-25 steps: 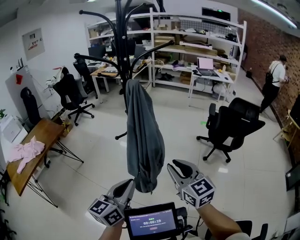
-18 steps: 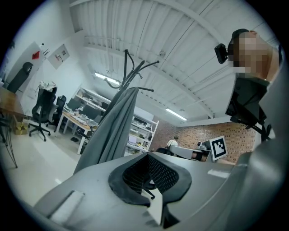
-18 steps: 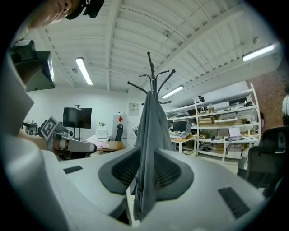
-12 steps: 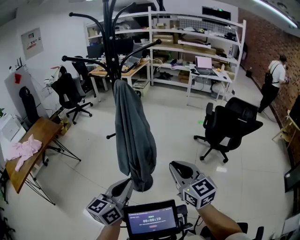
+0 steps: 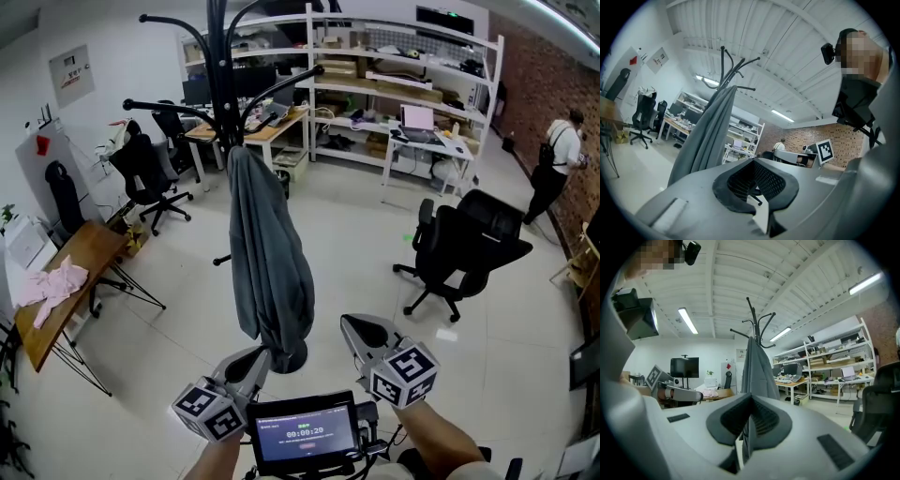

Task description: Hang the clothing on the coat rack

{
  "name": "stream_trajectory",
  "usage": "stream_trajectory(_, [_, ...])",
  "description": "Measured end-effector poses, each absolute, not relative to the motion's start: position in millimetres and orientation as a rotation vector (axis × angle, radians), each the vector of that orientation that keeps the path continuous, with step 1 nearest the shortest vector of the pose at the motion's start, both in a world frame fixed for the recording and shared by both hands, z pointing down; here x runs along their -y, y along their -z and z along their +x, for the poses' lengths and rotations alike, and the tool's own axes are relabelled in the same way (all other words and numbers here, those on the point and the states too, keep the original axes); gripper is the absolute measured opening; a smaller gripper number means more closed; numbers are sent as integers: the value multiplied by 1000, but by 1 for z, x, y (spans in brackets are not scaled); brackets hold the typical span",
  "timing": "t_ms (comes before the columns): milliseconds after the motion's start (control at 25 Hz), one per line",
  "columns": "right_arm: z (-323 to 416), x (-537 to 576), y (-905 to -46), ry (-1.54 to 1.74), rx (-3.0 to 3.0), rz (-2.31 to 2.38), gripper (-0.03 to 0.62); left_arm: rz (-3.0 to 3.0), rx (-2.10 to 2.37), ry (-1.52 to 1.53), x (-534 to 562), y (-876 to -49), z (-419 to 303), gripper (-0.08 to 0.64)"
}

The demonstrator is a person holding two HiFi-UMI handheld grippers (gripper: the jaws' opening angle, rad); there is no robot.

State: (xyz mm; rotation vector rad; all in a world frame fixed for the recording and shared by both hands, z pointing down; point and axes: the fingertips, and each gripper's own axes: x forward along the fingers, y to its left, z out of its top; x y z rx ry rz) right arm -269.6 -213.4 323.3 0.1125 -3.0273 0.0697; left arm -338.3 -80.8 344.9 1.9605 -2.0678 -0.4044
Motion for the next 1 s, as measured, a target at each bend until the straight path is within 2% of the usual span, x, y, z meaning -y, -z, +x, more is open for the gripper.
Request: stream_trajectory(1000, [-253,211,-313,12,3032,84,17,1985,2029,373,92,-344,-310,0])
